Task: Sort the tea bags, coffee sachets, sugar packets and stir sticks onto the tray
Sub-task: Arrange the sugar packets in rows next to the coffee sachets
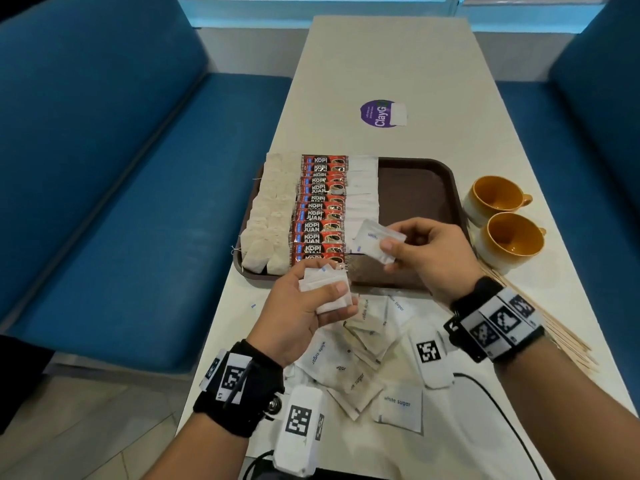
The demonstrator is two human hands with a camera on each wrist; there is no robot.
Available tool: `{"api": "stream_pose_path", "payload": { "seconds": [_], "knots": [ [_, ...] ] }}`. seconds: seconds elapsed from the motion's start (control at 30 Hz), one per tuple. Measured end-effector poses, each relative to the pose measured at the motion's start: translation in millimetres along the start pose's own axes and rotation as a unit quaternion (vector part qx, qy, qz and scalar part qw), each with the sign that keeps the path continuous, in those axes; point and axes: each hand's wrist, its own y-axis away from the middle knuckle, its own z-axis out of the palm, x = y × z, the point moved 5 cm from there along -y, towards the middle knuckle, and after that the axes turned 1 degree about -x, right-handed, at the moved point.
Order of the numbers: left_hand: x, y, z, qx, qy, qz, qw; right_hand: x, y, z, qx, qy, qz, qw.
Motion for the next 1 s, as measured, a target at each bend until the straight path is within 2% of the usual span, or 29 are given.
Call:
{"api": "stream_pose_path", "payload": {
  "seconds": [0.1, 0.27, 0.4, 0.47, 0.6, 0.77, 1.0],
  "knots": [
    [0.8, 0.8, -8.2, 0.012, 0.02, -0.013, 1.0, 18.1, -27.8, -3.5, -0.001, 0.071, 0.032, 0.997],
    [2.7, 1.4, -15.6, 0.02, 0.035, -0.023, 0.999, 35.6, -55.1, 8.6, -0.032, 0.207, 0.076, 0.975],
    [2.8, 2.4, -16.9, 0.019, 0.039, -0.027, 0.999, 27.7, -63.0, 10.1, -0.004, 0.275, 0.062, 0.959],
    [3.4, 2.7, -18.4, 0.019, 0.039, -0.027, 0.999, 21.5, -62.8, 8.7, 0.012, 0.324, 0.033, 0.945],
    [4.0, 2.8, -20.5, 0.021, 0.036, -0.027, 0.999, 13.7, -61.0, 17.6, -0.02, 0.425, -0.035, 0.904],
    [2.5, 3.3, -21.6, 0.029, 0.038, -0.031, 0.998, 17.8, -63.6, 37.0, -0.091, 0.5, -0.036, 0.86],
    [4.5, 4.1, -28.1, 0.027, 0.045, -0.039, 0.998, 12.3, -73.9, 44.8, -0.096, 0.526, -0.018, 0.845]
  ]
}}
